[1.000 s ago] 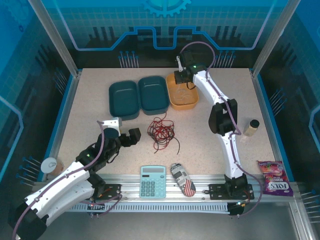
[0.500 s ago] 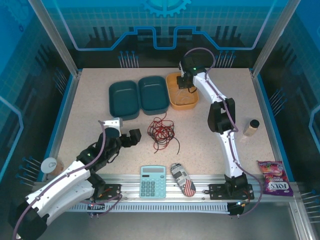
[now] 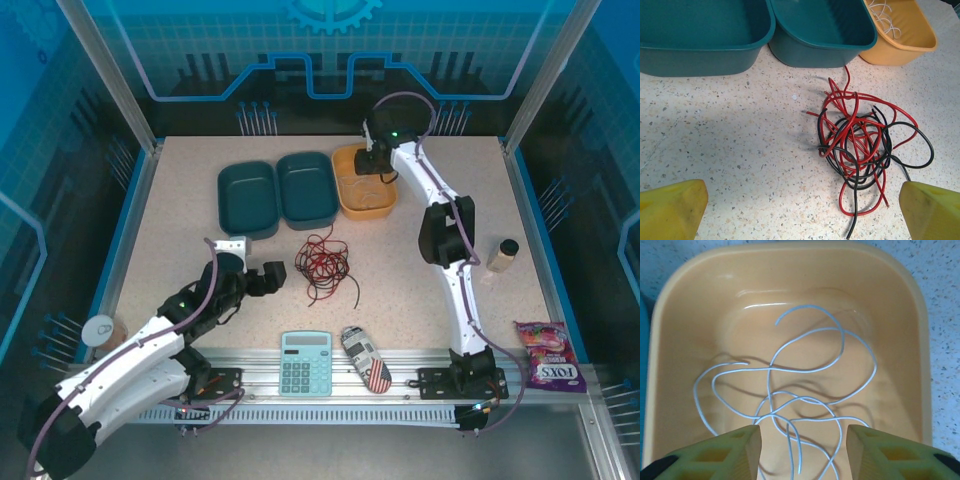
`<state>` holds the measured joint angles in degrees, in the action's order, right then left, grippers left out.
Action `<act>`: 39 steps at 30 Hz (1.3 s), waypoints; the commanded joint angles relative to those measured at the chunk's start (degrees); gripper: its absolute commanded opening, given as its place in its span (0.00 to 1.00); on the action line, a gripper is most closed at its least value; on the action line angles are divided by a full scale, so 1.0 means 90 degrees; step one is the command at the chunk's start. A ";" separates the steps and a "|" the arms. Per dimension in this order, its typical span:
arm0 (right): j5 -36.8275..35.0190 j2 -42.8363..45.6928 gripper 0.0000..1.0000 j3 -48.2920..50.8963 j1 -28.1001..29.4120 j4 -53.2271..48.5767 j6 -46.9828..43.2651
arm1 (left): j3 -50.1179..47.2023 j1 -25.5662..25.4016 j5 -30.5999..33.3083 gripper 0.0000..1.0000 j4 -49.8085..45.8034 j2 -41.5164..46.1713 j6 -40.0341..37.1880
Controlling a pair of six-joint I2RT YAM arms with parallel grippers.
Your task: Untangle the cables
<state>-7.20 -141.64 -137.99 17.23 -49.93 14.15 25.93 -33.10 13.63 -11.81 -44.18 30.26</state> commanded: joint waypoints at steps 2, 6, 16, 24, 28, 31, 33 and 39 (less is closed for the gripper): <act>0.0005 0.0724 0.50 -0.0176 0.0085 -0.0307 0.0029 | 0.0253 0.0055 -0.0143 0.99 -0.0094 -0.0054 -0.0032; -0.0287 0.1420 0.55 0.0293 0.0231 -0.0359 0.0010 | 0.0367 0.0057 -0.0253 0.99 -0.0116 -0.0139 -0.0042; -0.1435 0.3986 1.00 0.3822 0.1336 0.0768 0.0322 | 0.0866 0.0074 -0.0796 0.99 -0.0255 -0.0877 -0.0106; -0.2022 0.5745 1.00 0.6672 0.1872 0.1433 0.1601 | 0.1705 0.0112 -0.1299 0.99 -0.0455 -0.2442 -0.0055; -0.2009 0.6373 1.00 0.7709 0.1919 0.1462 0.2160 | 0.2095 0.0121 -0.1570 0.99 -0.0555 -0.3134 0.0003; -0.2056 0.6619 1.00 0.8141 0.1995 0.1346 0.2393 | 0.2133 0.0117 -0.1585 0.99 -0.0415 -0.3309 0.0091; -0.2137 0.6716 1.00 0.8354 0.2073 0.1253 0.2574 | 0.2141 0.0118 -0.1562 0.98 -0.0327 -0.3390 0.0147; -0.2225 0.6943 1.00 0.8979 0.2330 0.1543 0.3115 | 0.2289 0.0113 -0.1426 0.88 -0.0171 -0.3789 0.0285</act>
<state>-25.76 -80.62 -58.83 37.21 -38.22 37.98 44.31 -32.45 1.15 -14.44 -76.69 31.62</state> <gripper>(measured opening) 0.996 0.889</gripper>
